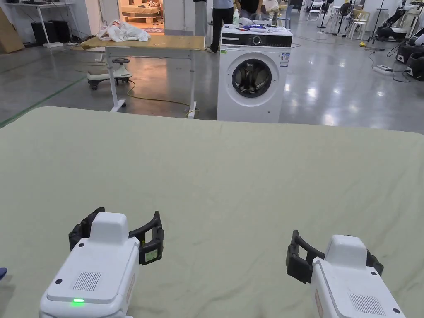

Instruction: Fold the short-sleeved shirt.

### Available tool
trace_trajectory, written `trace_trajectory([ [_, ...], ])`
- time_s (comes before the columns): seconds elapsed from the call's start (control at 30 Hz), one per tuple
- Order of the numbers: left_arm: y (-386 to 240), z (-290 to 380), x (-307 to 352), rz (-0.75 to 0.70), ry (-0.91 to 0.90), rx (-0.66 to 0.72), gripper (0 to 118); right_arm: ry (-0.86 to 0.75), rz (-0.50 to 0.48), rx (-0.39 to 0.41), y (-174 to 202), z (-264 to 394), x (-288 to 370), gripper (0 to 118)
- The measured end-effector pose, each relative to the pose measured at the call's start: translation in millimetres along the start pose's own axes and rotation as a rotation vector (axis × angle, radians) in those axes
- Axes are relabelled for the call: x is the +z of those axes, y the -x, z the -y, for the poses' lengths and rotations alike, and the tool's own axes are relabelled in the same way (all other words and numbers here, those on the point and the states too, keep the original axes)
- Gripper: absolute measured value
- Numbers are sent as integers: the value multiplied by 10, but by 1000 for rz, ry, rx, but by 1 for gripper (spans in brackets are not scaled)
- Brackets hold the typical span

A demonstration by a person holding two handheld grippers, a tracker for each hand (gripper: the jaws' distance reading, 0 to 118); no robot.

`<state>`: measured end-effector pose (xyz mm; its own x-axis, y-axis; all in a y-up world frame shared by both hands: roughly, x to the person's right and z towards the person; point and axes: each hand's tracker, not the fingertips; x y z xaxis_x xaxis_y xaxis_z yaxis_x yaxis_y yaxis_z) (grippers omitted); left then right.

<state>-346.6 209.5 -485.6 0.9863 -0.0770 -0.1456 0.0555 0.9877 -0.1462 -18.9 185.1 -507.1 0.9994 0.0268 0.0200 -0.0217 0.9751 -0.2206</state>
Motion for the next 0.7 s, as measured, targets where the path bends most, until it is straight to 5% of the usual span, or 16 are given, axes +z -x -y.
trace_trajectory([
  [0.13,-4,-16,30,-5,-27,-13,95,-21,2,16,-20,-17,4,103],
  [0.43,69,-83,45,-29,-29,21,99,-28,2,13,-30,-68,9,106],
  [0.6,119,-99,25,-39,-12,31,100,-26,-76,-40,-68,-88,-15,106],
  [0.7,155,-134,22,-34,0,58,100,-3,-16,3,-9,-109,-38,106],
])
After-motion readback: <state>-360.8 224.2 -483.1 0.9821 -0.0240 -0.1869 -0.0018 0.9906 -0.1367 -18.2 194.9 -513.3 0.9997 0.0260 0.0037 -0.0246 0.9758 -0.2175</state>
